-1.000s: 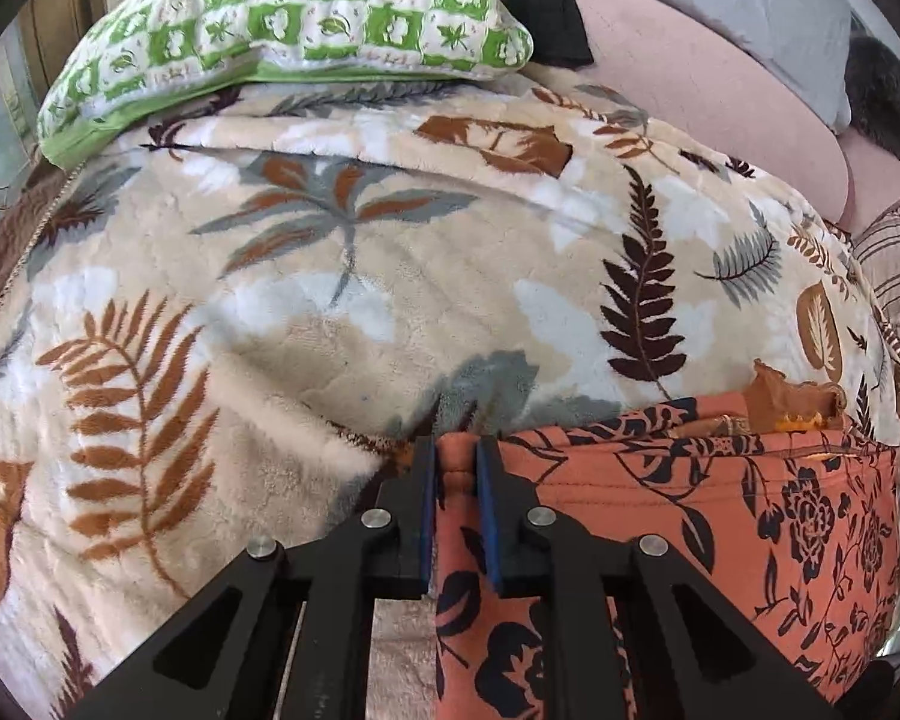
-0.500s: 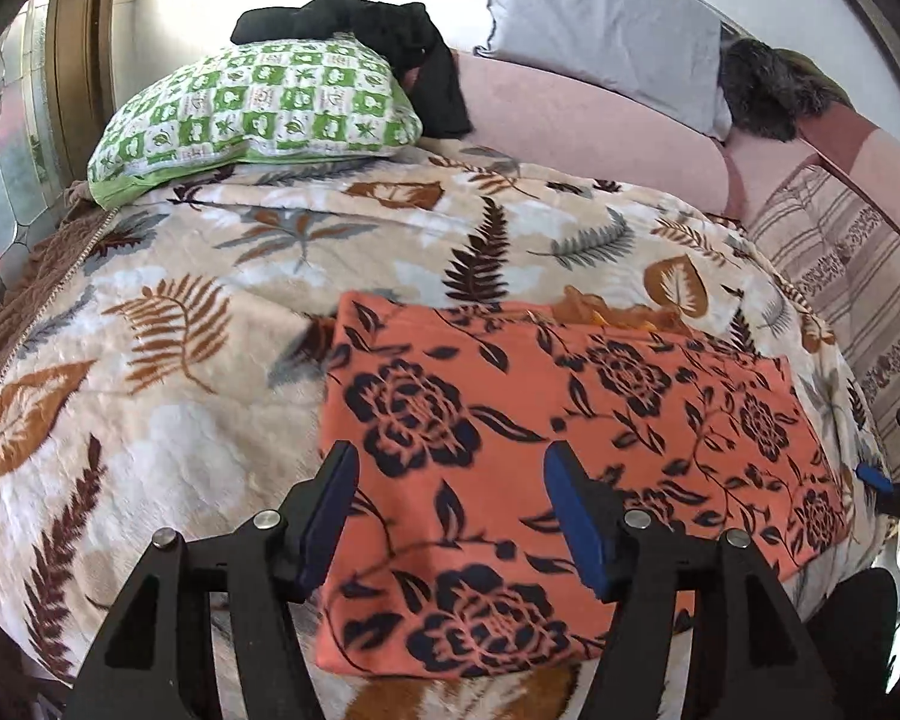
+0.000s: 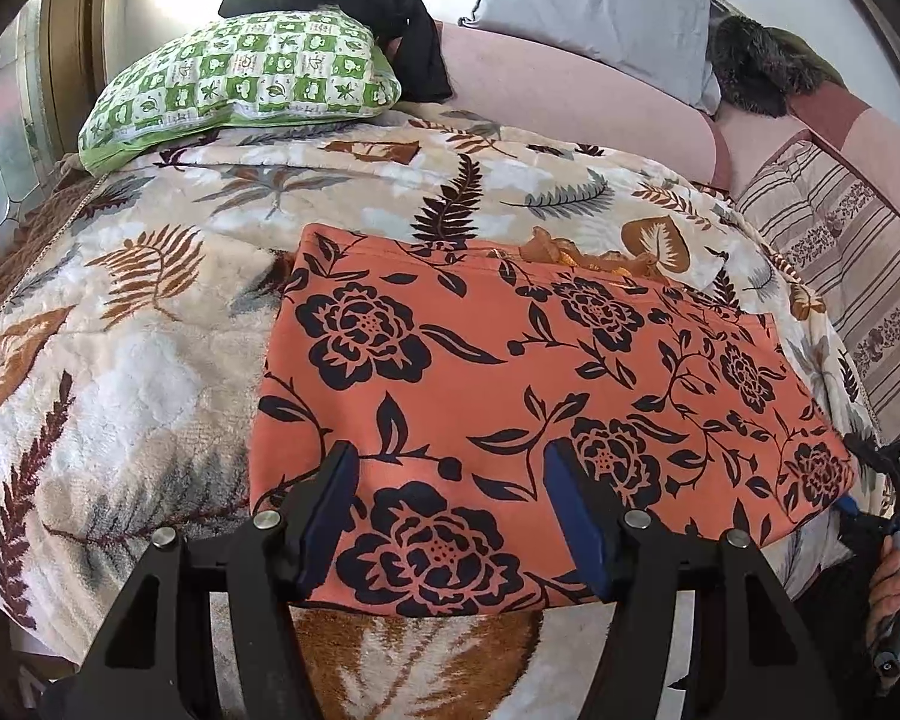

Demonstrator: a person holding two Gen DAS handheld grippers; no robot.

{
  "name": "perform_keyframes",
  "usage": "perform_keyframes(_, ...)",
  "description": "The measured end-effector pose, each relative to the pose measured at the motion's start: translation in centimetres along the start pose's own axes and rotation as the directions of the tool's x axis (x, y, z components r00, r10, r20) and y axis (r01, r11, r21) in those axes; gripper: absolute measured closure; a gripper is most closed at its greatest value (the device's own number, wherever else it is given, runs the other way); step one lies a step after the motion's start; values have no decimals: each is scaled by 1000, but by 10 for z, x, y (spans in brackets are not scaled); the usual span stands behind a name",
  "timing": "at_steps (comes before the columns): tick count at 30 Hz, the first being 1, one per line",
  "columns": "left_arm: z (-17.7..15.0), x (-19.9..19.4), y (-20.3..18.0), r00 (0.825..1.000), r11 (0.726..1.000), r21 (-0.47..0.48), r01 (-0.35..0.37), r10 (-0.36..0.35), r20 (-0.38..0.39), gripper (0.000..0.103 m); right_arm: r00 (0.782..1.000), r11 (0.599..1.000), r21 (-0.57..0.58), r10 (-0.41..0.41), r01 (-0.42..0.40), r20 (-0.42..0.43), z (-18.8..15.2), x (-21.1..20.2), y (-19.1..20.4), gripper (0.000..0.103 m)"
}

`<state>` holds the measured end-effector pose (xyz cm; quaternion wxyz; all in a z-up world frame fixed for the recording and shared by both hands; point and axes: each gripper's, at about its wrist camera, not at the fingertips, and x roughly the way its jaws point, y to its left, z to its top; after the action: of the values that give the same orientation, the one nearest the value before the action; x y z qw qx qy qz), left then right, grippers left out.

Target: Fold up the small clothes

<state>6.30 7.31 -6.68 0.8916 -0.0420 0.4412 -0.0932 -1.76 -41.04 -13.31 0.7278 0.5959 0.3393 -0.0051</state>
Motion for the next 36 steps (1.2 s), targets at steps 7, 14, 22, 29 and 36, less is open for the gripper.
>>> perform_keyframes(7, -4, 12, 1, 999, 1000, -20, -18, 17, -40, 38, 970, 963, -123, -242, 240, 3, 0, 0, -4, 82)
perform_keyframes(14, -2, 34, -4, 996, 997, 55, -62, 65, -53, 30, 975, 966, -136, -213, 220, 62, 8, -32, 21, 13)
perform_keyframes(22, -14, 50, -3, 993, 993, 82, -86, 92, -73, 28, 980, 930, -348, -164, 117, -109, 76, 34, 82, 15)
perform_keyframes(29, -15, 51, 0, 995, 994, 86, -66, 72, -63, 28, 891, 868, -436, -373, 237, -258, 80, 103, 67, 82)
perform_keyframes(36, -14, 49, 0, 995, 994, 90, -68, 75, -71, 27, 885, 814, -492, -435, 308, -164, 78, 92, 65, 78)
